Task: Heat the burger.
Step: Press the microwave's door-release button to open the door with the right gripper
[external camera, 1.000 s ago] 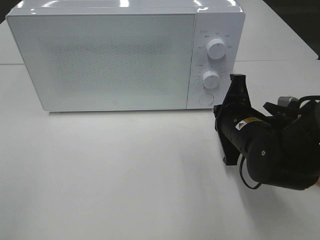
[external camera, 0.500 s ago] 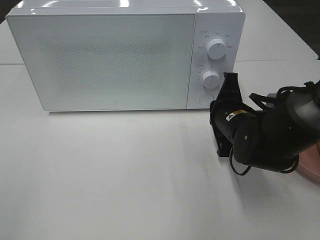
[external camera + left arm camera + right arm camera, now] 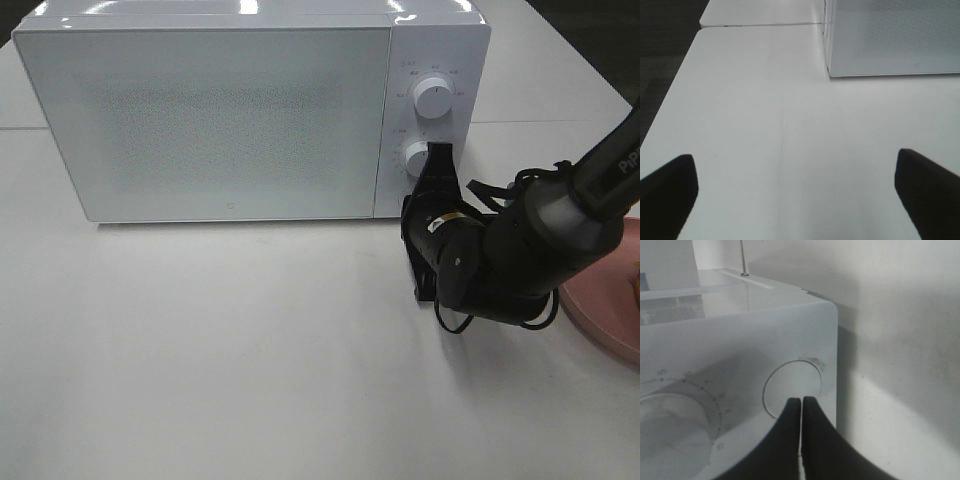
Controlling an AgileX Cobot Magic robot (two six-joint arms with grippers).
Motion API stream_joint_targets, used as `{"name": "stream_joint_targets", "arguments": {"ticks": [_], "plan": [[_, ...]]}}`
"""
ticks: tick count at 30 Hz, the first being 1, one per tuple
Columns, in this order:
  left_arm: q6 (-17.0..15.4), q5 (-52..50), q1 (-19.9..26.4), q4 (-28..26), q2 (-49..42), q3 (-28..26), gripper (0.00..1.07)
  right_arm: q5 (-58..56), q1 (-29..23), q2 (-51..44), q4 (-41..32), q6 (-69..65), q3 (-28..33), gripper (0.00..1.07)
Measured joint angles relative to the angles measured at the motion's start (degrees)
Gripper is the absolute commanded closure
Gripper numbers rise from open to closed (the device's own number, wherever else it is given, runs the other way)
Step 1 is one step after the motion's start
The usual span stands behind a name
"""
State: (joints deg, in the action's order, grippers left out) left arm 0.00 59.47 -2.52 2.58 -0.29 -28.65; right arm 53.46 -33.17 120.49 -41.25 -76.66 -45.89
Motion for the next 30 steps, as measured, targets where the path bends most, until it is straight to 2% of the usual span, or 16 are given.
{"name": "stream_joint_targets", "arguments": {"ticks": [30], "plan": [[0.0,0.0,0.0,0.0,0.0,0.0,0.07,-1.26,1.66,3.32,-2.41,2.52,-5.39,1.07]]}}
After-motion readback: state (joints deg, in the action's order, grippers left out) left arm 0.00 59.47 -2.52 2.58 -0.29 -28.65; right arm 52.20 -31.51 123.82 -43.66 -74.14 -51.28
